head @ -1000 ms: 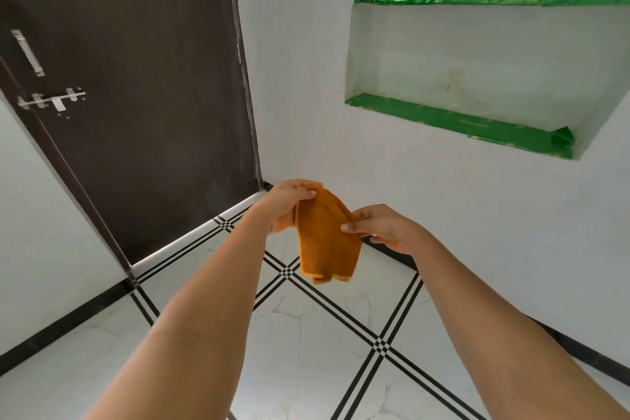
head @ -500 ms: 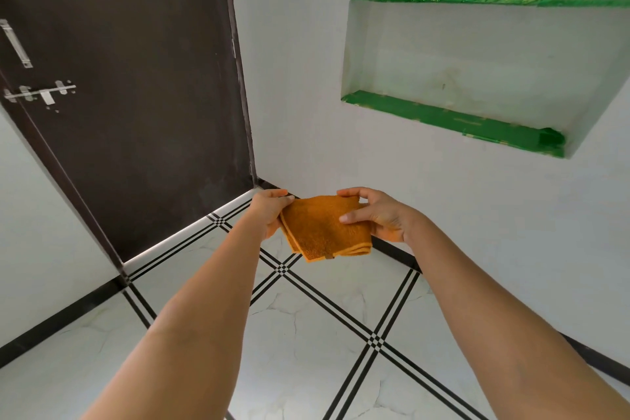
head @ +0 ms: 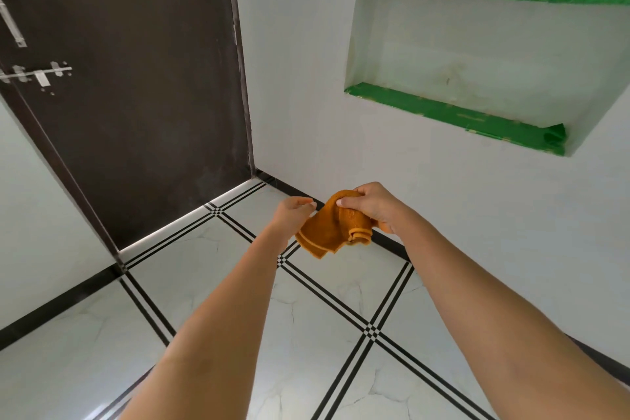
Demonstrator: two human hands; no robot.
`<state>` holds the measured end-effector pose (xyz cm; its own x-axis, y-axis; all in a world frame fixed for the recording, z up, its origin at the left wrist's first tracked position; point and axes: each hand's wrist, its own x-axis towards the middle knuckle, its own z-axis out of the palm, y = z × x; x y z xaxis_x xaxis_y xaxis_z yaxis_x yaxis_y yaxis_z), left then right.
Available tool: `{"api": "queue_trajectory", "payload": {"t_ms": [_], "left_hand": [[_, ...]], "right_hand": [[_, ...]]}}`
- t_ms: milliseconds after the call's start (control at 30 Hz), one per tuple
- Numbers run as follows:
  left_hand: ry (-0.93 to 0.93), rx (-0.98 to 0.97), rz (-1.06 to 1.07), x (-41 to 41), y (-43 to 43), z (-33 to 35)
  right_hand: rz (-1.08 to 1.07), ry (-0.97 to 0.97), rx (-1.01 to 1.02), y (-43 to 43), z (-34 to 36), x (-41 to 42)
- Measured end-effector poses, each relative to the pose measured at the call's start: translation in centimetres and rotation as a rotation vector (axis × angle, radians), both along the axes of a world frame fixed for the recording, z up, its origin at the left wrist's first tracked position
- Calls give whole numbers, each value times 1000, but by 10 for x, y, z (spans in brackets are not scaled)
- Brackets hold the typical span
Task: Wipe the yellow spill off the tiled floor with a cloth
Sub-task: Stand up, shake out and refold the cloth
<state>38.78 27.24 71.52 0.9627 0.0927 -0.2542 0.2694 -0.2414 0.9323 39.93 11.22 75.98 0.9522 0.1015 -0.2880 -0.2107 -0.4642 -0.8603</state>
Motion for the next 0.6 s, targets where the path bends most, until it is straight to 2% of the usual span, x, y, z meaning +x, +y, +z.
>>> {"api": "queue_trajectory", "payload": {"t_ms": [300,433,600], "left_hand": [[46,2,-124,-20,-26,-22],[84,2,-252,-37,-62,-36],[116,10,-452,-89,-146,-44]], "right_hand": [[-314,260,301,-29,-23,-41],[-542,238,326,-64,-39,-80],[-808,210,303,-135,-55,-161]]}}
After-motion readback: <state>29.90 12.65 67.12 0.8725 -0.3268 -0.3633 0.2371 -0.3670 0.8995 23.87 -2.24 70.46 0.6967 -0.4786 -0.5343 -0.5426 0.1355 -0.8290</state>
